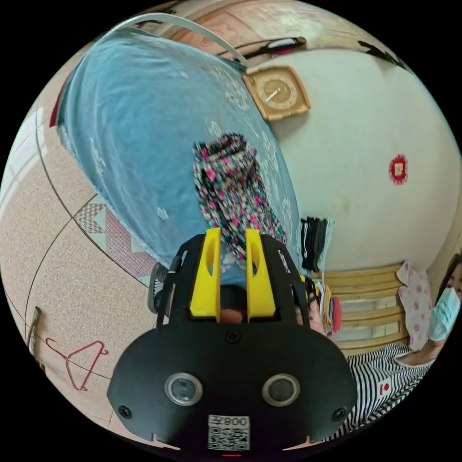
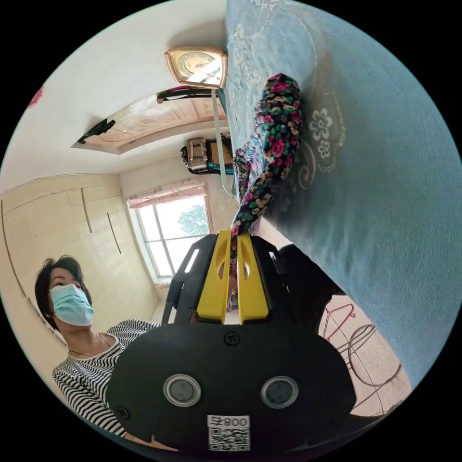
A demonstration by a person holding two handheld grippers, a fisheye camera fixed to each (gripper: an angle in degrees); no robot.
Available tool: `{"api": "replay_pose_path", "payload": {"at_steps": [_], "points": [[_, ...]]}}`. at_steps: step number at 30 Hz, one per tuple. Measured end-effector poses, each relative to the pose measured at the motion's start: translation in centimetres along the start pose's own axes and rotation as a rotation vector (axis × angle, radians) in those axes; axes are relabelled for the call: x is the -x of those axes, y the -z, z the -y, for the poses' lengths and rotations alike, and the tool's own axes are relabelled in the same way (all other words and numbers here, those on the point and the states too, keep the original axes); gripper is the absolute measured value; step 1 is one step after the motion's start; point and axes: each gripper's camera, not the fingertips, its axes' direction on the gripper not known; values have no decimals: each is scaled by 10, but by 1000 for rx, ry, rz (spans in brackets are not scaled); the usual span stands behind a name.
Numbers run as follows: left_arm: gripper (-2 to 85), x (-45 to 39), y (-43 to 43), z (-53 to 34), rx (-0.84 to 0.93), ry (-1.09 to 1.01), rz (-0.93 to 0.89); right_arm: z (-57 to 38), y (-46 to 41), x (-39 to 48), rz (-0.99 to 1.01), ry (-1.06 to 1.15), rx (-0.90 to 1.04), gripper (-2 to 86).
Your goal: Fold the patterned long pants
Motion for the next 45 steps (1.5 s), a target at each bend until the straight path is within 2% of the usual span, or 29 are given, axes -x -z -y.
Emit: {"api": "replay_pose_path", "payload": {"at_steps": [7, 10, 19, 24, 26, 35, 45], "points": [[92, 29, 15, 45, -59, 126, -39, 4, 6, -13, -2, 31, -1, 12], [77, 29, 20, 55, -42, 123, -10, 3, 10, -25, -11, 30, 2, 11], [63, 15, 25, 88, -27, 147, -87, -10, 35, -66, -34, 11, 9, 12], [42, 0, 26, 105, -47, 183, -221, -19, 56, -93, -50, 0, 16, 12], [39, -22, 31, 112, -73, 160, -318, -23, 68, -100, -48, 5, 7, 13], [35, -148, 44, 135, -92, 27, -517, -65, 143, -112, 14, 102, -54, 12], [33, -316, 21, 142, 3, -111, -637, -171, 254, -124, 90, 254, -186, 12]]}}
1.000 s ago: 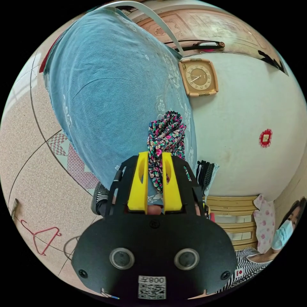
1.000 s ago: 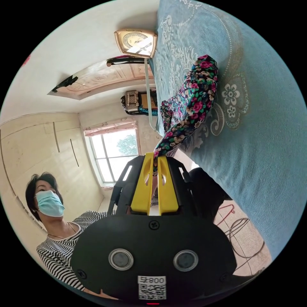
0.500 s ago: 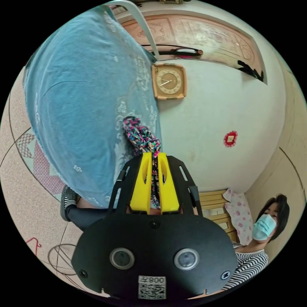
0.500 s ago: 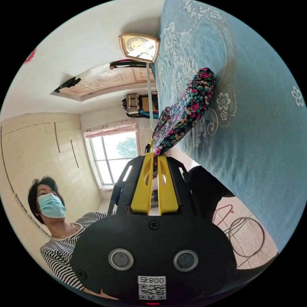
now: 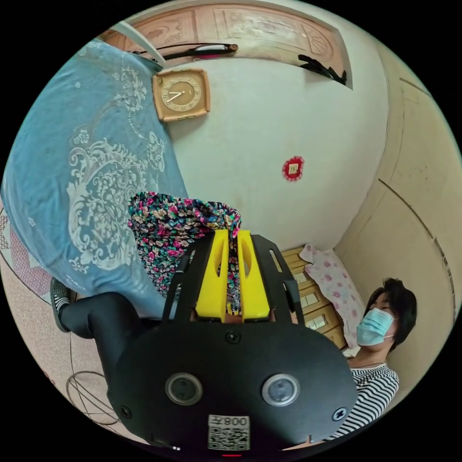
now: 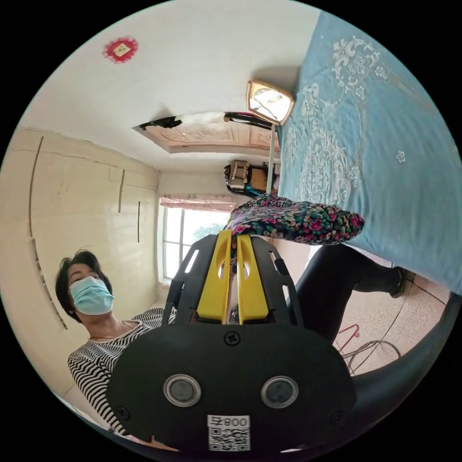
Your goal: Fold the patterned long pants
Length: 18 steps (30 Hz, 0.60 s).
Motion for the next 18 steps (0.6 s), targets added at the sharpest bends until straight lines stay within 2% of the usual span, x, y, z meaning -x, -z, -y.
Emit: {"api": "replay_pose_path", "payload": {"at_steps": [11, 18], "points": [[31, -90, -204, 42, 238, 45, 6, -84, 152, -26, -29, 39, -164, 12], [32, -127, -385, 119, 340, 51, 44, -57, 255, -69, -38, 50, -275, 11]]}}
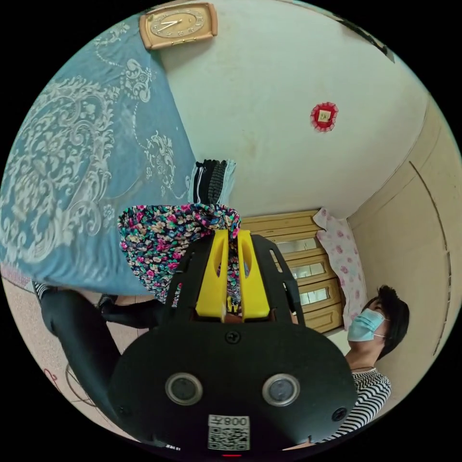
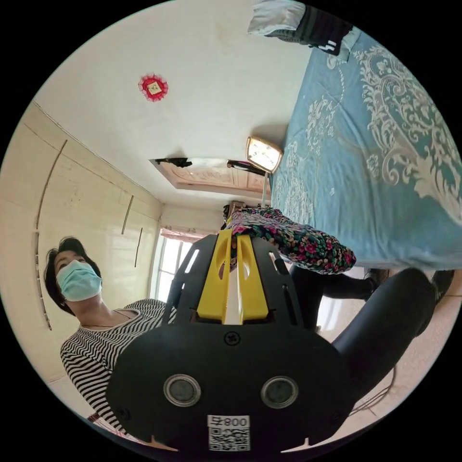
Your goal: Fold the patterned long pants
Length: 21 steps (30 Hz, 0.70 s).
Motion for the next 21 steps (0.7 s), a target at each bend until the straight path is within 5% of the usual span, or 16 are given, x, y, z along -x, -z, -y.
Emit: {"api": "replay_pose_path", "payload": {"at_steps": [10, 21], "points": [[32, -89, -254, 254, 140, -61, -101, 136, 92, -49, -85, 3, -92, 12], [33, -316, -557, 458, 351, -160, -46, 275, 239, 39, -124, 89, -263, 10]]}}
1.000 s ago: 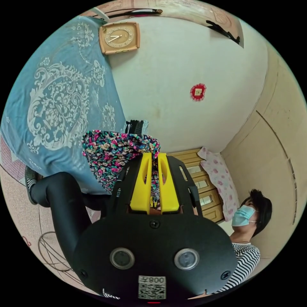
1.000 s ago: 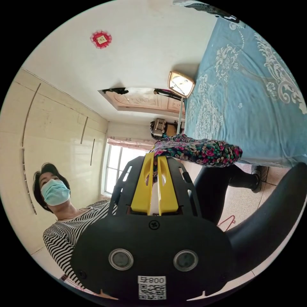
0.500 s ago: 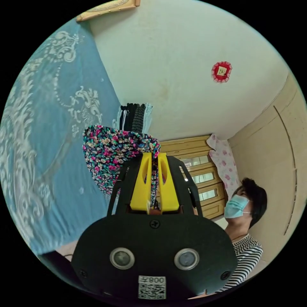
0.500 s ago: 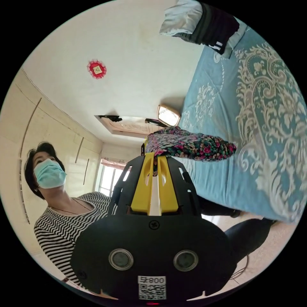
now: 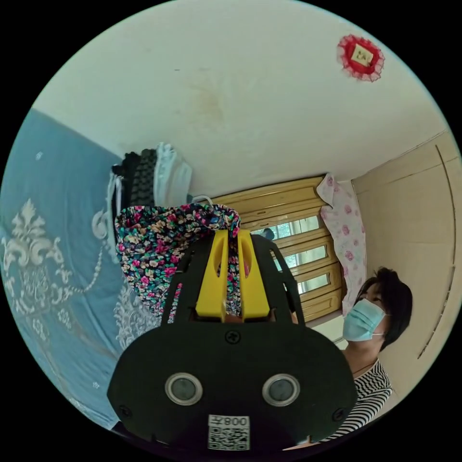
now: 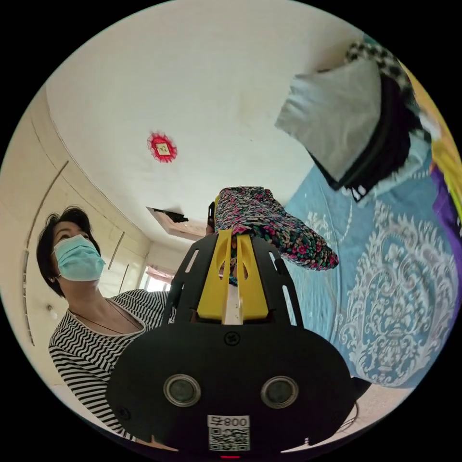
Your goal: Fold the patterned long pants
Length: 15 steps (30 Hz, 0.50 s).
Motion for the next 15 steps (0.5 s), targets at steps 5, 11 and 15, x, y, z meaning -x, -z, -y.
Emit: {"api": "replay_pose_path", "payload": {"at_steps": [5, 11, 15], "points": [[34, -99, -129, 163, 85, -171, 5, 91, 55, 54, -108, 166, -97, 11], [36, -122, -237, 303, 166, -215, 174, 168, 63, 48, -318, 251, -129, 12], [35, -87, -291, 364, 286, -189, 431, 201, 32, -38, -523, 139, -100, 13]]}}
